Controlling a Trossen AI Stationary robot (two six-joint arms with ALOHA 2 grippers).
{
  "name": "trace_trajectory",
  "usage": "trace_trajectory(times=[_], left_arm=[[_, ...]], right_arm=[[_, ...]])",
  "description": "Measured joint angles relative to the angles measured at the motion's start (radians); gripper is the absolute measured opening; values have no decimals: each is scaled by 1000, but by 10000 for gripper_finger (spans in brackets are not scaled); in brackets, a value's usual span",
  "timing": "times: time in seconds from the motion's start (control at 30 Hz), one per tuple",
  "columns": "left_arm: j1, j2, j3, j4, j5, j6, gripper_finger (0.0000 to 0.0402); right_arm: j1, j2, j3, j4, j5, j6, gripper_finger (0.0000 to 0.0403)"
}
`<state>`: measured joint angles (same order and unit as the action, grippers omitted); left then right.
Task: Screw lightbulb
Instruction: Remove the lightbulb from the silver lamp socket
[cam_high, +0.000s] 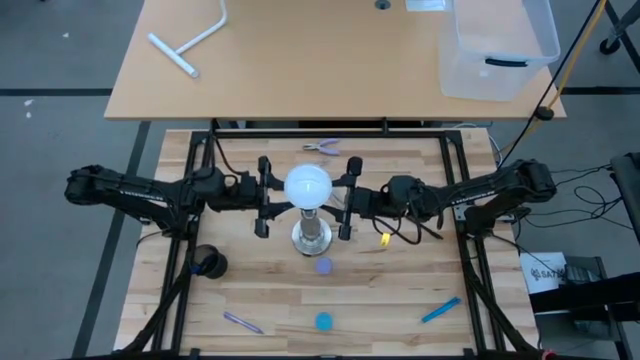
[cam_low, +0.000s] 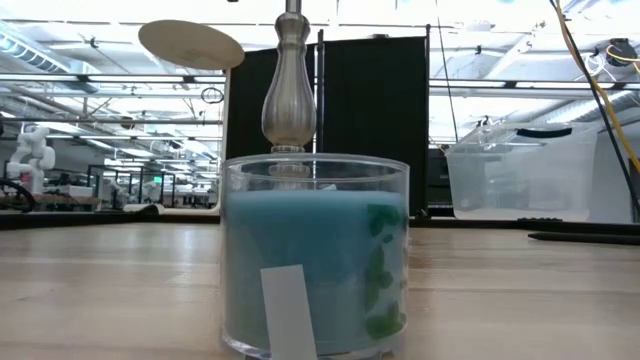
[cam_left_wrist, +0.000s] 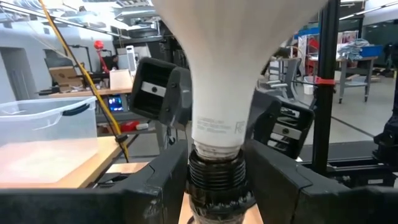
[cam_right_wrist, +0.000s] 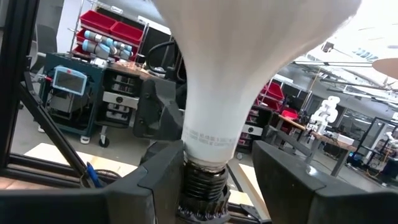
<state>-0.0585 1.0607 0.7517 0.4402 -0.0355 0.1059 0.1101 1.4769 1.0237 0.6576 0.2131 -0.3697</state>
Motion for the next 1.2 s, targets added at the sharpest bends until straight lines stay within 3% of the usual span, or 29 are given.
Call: trace_trajectory(times=[1.03,1.2], left_arm=[[-17,-38,0,-46,-113,18,163],[-21,-81,0,-113,-130,8,163]], right_arm=[[-16,-31,0,-72,57,-9,185],[0,-32,0,-97,147,-53,185]])
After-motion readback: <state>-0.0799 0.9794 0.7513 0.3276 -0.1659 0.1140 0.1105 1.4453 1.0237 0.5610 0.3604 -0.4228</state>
